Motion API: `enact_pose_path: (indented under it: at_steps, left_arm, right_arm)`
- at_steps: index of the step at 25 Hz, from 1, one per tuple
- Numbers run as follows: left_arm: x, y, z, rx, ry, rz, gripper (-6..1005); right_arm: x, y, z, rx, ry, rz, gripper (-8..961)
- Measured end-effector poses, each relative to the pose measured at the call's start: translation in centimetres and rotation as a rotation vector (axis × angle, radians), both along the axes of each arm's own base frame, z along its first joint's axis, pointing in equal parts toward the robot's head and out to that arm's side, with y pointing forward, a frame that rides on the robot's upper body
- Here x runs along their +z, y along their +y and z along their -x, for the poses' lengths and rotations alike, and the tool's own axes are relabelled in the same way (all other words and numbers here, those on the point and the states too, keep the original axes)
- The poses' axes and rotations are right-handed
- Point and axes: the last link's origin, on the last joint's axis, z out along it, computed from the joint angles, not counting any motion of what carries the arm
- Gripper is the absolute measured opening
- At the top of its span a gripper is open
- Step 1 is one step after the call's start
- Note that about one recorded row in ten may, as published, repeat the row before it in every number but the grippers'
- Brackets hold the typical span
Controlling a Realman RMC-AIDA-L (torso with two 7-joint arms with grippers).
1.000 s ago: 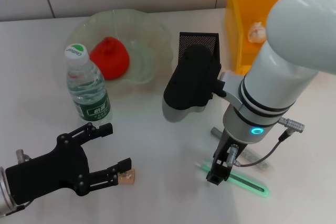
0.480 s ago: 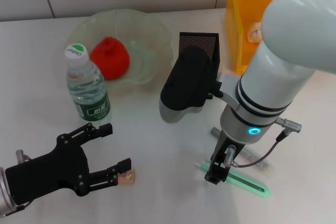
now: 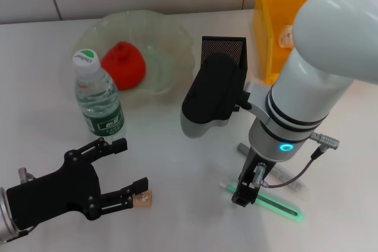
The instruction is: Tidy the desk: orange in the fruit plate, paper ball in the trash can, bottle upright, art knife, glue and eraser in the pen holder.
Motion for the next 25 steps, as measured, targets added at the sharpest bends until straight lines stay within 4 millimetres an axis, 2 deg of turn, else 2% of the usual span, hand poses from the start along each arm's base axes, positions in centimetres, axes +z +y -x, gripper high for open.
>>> enact_pose_path:
  at_steps: [19,25]
  left_arm:
    - [0.0,-0.07,0.06,0.002,0.0,0.0,861]
    - [-0.02,-0.07,0.05,0.002,0.0,0.0,861]
  right_arm:
    - [-0.26,0.21,-0.42,-0.014,-0.016,0.005,381]
    - [-0.36,0.26,-0.6,-0.015,-0.025,0.011,278]
